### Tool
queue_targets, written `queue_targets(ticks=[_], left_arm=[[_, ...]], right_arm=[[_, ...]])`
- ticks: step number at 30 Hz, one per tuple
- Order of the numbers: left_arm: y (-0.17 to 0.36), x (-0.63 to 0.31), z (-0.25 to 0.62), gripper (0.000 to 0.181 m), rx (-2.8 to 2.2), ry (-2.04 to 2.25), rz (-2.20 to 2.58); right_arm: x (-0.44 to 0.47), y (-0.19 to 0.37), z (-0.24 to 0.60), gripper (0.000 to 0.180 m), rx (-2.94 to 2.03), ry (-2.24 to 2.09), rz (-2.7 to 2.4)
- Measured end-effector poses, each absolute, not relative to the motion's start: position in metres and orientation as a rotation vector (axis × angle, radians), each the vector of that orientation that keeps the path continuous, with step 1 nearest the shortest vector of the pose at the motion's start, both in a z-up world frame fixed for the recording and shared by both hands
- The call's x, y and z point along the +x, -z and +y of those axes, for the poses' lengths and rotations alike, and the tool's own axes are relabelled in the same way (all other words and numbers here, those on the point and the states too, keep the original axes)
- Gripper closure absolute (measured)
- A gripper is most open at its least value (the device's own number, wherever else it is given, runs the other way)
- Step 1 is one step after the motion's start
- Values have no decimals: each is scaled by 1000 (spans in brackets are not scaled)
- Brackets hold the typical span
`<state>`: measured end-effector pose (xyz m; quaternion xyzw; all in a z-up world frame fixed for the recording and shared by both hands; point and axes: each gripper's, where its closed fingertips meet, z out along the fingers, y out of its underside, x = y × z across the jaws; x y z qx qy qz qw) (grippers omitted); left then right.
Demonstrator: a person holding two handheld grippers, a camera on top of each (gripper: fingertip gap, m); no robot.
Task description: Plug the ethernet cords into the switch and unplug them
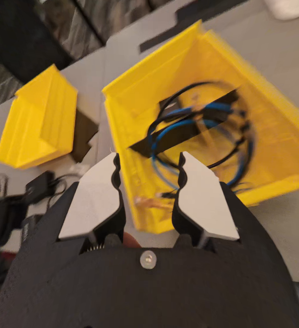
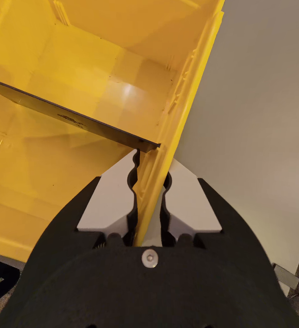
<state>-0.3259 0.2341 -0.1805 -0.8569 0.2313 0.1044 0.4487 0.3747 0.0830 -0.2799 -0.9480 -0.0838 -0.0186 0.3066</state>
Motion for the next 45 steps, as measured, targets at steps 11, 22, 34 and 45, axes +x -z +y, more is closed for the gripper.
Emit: queue_targets(ticks=[11, 22, 34, 45], left_arm=[[278, -389, 255, 154, -2434, -69, 463], [277, -419, 292, 153, -2426, -13, 446], [129, -283, 223, 87, -2052, 282, 787], [258, -30, 185, 80, -2118, 587, 1401]], right_arm=[[445, 285, 71, 159, -2546, 116, -122], [483, 284, 70, 151, -2559, 180, -39], [368, 163, 79, 41, -2277, 164, -364], [90, 249, 144, 96, -2295, -307, -1158]])
